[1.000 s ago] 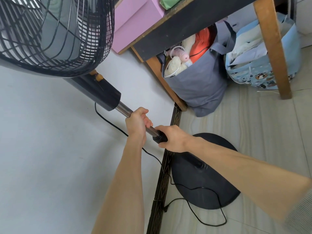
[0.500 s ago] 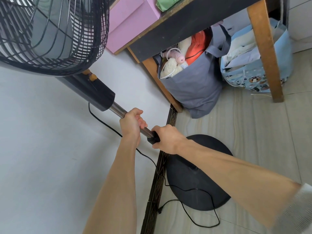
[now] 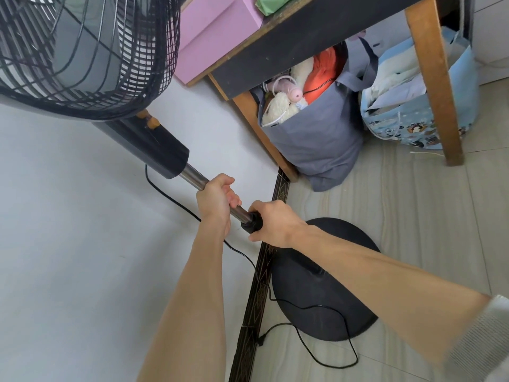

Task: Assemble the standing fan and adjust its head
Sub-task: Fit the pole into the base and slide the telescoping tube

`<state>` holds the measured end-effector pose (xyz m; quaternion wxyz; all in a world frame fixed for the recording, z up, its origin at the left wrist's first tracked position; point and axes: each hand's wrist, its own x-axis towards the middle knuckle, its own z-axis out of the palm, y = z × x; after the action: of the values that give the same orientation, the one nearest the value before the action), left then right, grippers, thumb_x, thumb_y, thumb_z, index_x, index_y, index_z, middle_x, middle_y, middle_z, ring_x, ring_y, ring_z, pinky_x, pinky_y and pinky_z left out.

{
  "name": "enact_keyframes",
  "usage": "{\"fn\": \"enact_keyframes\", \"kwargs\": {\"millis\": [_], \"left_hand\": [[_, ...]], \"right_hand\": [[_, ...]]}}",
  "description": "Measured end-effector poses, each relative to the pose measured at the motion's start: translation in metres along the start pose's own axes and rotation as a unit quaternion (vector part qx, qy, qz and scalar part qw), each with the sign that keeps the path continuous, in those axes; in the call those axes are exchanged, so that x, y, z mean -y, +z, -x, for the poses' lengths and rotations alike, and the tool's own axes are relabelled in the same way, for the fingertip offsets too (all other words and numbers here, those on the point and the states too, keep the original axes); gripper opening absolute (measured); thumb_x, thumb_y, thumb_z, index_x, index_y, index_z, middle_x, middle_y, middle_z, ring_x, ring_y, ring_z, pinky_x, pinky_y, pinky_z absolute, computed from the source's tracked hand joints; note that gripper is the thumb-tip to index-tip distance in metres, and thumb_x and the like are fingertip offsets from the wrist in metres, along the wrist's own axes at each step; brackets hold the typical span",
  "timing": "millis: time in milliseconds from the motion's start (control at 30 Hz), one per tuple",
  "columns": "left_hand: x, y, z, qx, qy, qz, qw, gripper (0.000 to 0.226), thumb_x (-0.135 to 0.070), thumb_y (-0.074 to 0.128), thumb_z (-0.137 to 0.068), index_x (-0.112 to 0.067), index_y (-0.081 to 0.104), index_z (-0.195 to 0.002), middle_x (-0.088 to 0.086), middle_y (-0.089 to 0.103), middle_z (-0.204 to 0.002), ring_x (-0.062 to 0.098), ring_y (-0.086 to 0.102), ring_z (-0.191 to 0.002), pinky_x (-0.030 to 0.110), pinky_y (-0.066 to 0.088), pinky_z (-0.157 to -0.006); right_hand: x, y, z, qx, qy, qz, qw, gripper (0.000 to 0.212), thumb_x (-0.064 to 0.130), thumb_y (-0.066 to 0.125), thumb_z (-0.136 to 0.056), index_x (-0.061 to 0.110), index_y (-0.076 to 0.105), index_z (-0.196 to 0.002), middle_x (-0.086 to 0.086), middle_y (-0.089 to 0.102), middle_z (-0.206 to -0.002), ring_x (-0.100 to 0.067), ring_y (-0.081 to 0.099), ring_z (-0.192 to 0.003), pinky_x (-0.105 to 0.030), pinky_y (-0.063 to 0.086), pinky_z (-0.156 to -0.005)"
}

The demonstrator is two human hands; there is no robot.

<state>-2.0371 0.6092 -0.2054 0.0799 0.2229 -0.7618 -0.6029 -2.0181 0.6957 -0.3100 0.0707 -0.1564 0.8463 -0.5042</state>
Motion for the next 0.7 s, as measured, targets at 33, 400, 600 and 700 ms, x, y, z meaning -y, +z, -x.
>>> {"fn": "enact_keyframes", "kwargs": {"millis": [33, 400, 600, 700], "left_hand": [[0.000, -0.001, 0.000, -0.002, 0.000, 0.000, 1.000, 0.032, -0.006, 0.058, -0.081, -0.015, 0.037, -0.059, -0.001, 0.024, -0.046, 0.018, 0.026, -0.040, 0.032, 0.037, -0.054], [0.000, -0.002, -0.001, -0.011, -0.002, -0.001, 1.000, 0.031, -0.006, 0.058, -0.081, -0.015, 0.038, -0.059, -0.001, 0.024, -0.046, 0.019, 0.025, -0.041, 0.032, 0.037, -0.054], [0.000, 0.000, 0.001, -0.023, -0.007, 0.000, 1.000, 0.029, -0.006, 0.058, -0.080, -0.015, 0.038, -0.061, -0.001, 0.025, -0.046, 0.019, 0.025, -0.040, 0.031, 0.037, -0.054], [0.000, 0.003, 0.002, -0.036, -0.003, 0.004, 0.999, 0.026, -0.005, 0.058, -0.080, -0.014, 0.039, -0.063, -0.001, 0.025, -0.047, 0.019, 0.025, -0.040, 0.031, 0.036, -0.053]], "right_hand": [[-0.001, 0.002, 0.000, 0.012, -0.013, -0.014, 1.000, 0.043, 0.027, 0.075, -0.078, 0.020, 0.060, -0.117, -0.004, 0.068, -0.098, -0.025, 0.063, -0.091, -0.041, 0.056, -0.080], [-0.007, 0.007, -0.003, 0.001, -0.004, -0.025, 1.000, 0.048, 0.028, 0.077, -0.078, 0.020, 0.060, -0.122, -0.004, 0.068, -0.104, -0.024, 0.062, -0.094, -0.037, 0.055, -0.082], [-0.007, 0.017, 0.003, -0.005, -0.009, -0.012, 1.000, 0.037, 0.022, 0.067, -0.088, 0.017, 0.055, -0.122, -0.009, 0.067, -0.102, -0.030, 0.063, -0.093, -0.042, 0.055, -0.081], [-0.004, 0.021, 0.006, -0.033, -0.005, 0.020, 0.999, 0.040, 0.027, 0.068, -0.090, 0.015, 0.052, -0.125, -0.010, 0.068, -0.108, -0.034, 0.063, -0.098, -0.043, 0.054, -0.082]]}}
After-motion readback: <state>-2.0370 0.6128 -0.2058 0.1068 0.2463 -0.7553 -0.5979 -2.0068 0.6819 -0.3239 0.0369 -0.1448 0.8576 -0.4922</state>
